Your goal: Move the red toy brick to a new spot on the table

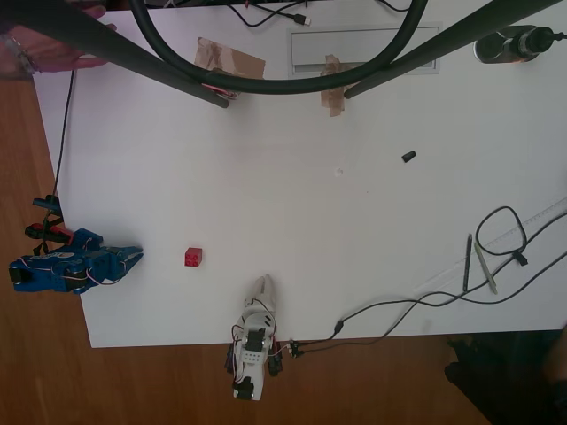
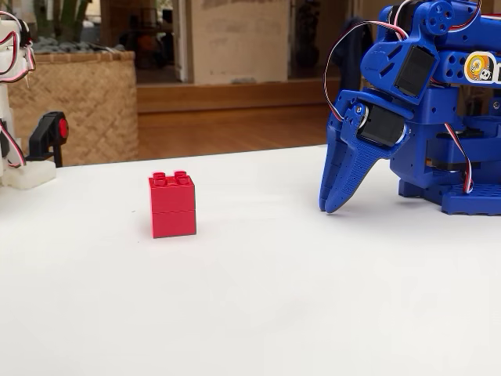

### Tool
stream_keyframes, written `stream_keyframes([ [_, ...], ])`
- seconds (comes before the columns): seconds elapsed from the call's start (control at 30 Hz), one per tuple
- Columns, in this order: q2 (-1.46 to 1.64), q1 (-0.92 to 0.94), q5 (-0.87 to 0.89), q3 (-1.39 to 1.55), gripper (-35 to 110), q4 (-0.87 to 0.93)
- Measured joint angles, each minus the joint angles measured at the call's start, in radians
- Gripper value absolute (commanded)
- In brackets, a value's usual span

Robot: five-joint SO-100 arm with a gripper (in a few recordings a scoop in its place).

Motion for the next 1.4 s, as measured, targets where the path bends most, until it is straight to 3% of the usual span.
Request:
stream_keyframes([
  [0.27, 0.000, 0.000, -0.017, 0.000, 3, 0.000],
  [0.4, 0.000, -0.094, -0.101, 0.000, 3, 0.002],
  [0.63, 0.005, -0.158, 0.081, 0.000, 3, 0.002],
  [1.4, 0.006, -0.094, 0.084, 0.000, 1, 0.002],
])
